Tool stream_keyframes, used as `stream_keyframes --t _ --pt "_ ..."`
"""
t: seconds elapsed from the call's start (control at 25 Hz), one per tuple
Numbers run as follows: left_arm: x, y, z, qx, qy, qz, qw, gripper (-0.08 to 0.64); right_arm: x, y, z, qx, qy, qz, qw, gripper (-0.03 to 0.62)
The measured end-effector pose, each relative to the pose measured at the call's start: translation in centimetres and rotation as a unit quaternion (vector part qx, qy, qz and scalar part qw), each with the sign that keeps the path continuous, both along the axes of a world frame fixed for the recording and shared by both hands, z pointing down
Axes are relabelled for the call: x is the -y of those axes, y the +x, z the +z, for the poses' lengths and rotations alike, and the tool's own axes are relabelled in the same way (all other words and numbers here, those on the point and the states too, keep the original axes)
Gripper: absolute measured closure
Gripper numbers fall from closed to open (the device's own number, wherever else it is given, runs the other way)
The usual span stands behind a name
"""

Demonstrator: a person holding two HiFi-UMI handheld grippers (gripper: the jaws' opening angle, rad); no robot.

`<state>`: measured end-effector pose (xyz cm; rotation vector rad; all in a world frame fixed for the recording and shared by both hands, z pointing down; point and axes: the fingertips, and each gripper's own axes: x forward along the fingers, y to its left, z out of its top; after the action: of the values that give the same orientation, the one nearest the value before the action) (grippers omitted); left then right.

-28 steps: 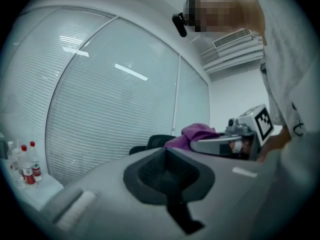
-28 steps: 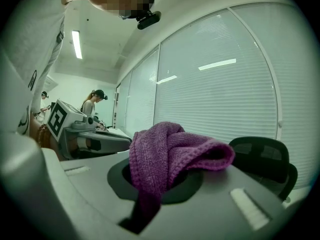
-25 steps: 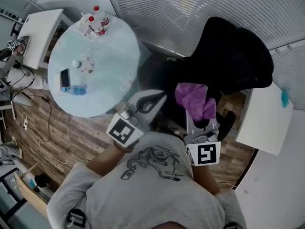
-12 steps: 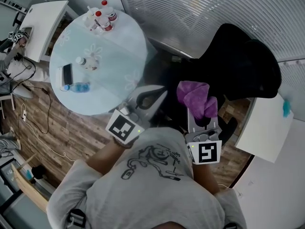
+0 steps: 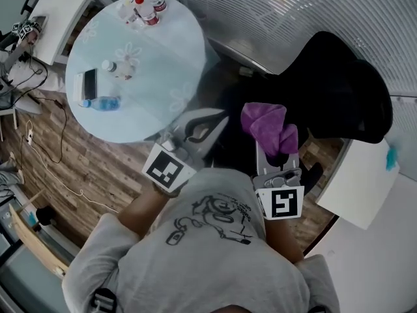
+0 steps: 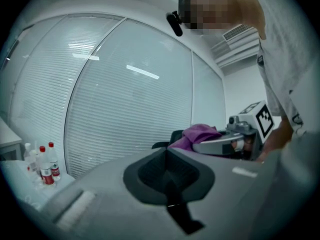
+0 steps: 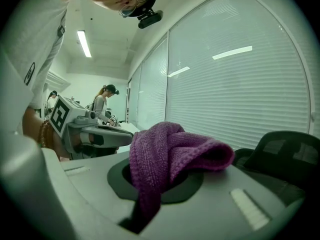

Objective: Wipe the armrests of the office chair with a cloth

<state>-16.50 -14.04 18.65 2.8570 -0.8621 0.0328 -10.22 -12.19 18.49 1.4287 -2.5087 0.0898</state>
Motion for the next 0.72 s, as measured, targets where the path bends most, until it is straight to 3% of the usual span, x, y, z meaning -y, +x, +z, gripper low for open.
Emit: stream_keyframes --t 0.36,0.52,0.72 --pt "1.4 0.2 4.8 0.019 -0.027 -0.015 0.9993 0.560 2.1 -0.3 4.4 0.019 -0.033 -0.014 0.999 0.561" --pt "1.8 0.3 8.1 0.054 -0.017 -0.010 0.9984 0.560 3.0 -0.5 7.4 0.022 -0.041 -0.019 0.999 0.561" --pt "1.6 -0.5 12.3 0.059 -0.052 -0.016 0.9968 0.560 2.7 -1.3 11.6 0.014 -0.076 -0.033 0.996 0.561"
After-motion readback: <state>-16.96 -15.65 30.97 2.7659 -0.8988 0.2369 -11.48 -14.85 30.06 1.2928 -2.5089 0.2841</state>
